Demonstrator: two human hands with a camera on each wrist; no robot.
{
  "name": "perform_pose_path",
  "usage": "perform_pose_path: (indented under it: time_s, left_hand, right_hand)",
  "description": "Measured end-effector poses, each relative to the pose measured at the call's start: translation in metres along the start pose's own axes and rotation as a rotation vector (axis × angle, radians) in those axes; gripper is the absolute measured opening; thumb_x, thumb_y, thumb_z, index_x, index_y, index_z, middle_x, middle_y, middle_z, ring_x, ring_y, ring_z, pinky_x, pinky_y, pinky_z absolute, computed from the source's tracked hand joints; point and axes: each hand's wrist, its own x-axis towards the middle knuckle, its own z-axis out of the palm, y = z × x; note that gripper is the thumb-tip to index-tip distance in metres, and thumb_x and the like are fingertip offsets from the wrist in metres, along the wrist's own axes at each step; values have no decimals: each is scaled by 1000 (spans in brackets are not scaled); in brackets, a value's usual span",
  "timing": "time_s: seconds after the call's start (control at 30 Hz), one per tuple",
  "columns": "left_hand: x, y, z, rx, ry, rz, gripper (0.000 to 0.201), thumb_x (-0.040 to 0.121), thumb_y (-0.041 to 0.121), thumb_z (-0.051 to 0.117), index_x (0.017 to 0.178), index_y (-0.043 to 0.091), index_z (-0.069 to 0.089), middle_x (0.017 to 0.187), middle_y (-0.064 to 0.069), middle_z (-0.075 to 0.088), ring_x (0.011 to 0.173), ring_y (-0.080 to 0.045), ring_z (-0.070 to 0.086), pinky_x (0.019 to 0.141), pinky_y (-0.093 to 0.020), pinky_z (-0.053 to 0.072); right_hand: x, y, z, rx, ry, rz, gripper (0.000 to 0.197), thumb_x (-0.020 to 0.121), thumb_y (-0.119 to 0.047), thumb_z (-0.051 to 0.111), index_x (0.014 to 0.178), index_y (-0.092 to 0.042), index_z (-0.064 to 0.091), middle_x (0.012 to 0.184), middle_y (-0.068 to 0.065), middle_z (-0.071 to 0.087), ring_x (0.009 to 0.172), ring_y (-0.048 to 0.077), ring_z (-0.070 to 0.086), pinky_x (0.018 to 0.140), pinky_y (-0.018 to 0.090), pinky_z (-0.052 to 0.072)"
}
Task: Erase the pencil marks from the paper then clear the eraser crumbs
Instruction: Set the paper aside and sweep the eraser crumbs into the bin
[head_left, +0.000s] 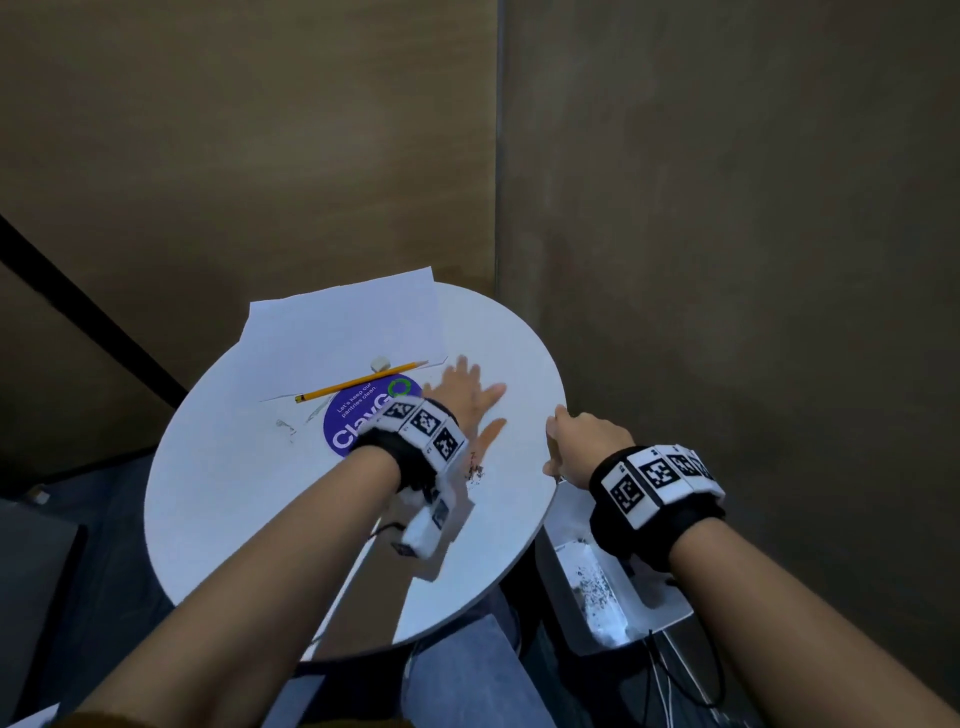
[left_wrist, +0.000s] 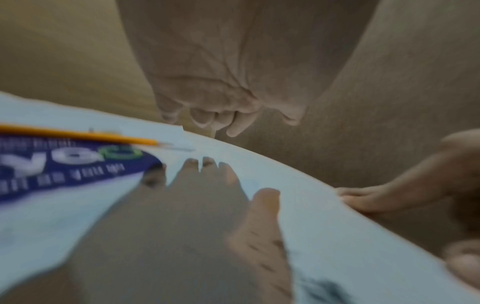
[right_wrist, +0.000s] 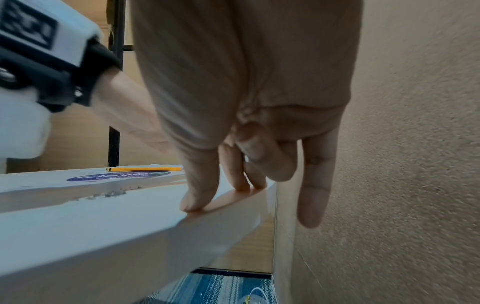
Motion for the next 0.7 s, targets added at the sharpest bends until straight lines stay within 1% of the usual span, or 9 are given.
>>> perform_pose_path:
  time_s: [0.07, 0.1, 0.2, 0.33, 0.4, 0.47, 0.57, 0.67, 0.7]
  left_hand:
    - [16, -13, -9, 68, 40, -93, 64, 101, 42, 34, 151, 9, 11, 159, -9, -5, 146, -29, -2, 116, -50, 10]
    - [22, -17, -13, 113, 41, -102, 64, 100, 44, 33, 151, 10, 12, 159, -8, -5, 146, -29, -3, 115, -51, 9]
    - [40, -23, -19, 251, 49, -88, 59, 101, 43, 28, 150, 15, 14, 159, -4, -5, 146, -28, -9, 114, -54, 2]
    - [54, -23, -21, 440, 8, -80, 56, 101, 46, 22, 151, 21, 13, 159, 1, -6, 145, -28, -12, 112, -57, -4]
    - [61, -23, -17, 499, -33, -66, 56, 101, 48, 18, 151, 24, 9, 159, 2, -7, 146, -27, -12, 112, -58, -4]
    - [64, -23, -13, 471, -50, -53, 58, 101, 47, 14, 152, 21, 2, 159, 3, -8, 146, -24, -9, 113, -57, -1]
    - [53, -19, -7, 504, -80, 71, 58, 102, 45, 12, 152, 19, -5, 159, 4, -10, 147, -21, -5, 116, -55, 1]
    - [26, -12, -1, 582, -180, 261, 56, 103, 43, 11, 152, 23, -5, 158, 7, -13, 147, -20, -6, 116, -52, -1]
    - [20, -12, -2, 568, -199, 302, 55, 102, 44, 13, 152, 26, -3, 158, 8, -12, 147, -19, -6, 116, -52, -1]
  right_hand:
    - [2, 0, 0, -7, -19, 3, 42, 94, -27, 54, 127, -5, 40, 124, 11, 50, 109, 29, 54, 72, 34, 38]
    - [2, 0, 1, -12, -24, 3, 42, 94, -27, 54, 127, -5, 40, 124, 11, 49, 109, 29, 54, 72, 34, 38]
    - [4, -1, 1, -11, -23, 5, 41, 94, -27, 54, 126, -5, 40, 125, 9, 49, 108, 27, 55, 72, 33, 38]
    - [4, 1, 3, 47, -27, 21, 52, 93, -27, 55, 135, -6, 32, 126, 10, 50, 111, 28, 55, 74, 33, 37]
    - [4, 2, 5, 59, -20, 14, 55, 94, -27, 53, 139, -7, 29, 129, 10, 47, 113, 28, 53, 76, 33, 37]
    - [4, 4, 6, 68, -12, 5, 56, 95, -27, 52, 141, -7, 27, 131, 10, 47, 114, 28, 53, 76, 33, 37]
    - [4, 6, 7, 73, -24, -10, 58, 95, -28, 51, 143, -8, 24, 138, 9, 41, 116, 28, 51, 81, 36, 41]
    - [5, 7, 9, 78, -21, -17, 59, 95, -29, 51, 143, -9, 22, 138, 9, 42, 117, 28, 51, 83, 37, 42]
    - [5, 7, 9, 78, -19, -15, 61, 95, -30, 51, 144, -10, 21, 137, 9, 44, 117, 28, 51, 83, 36, 42]
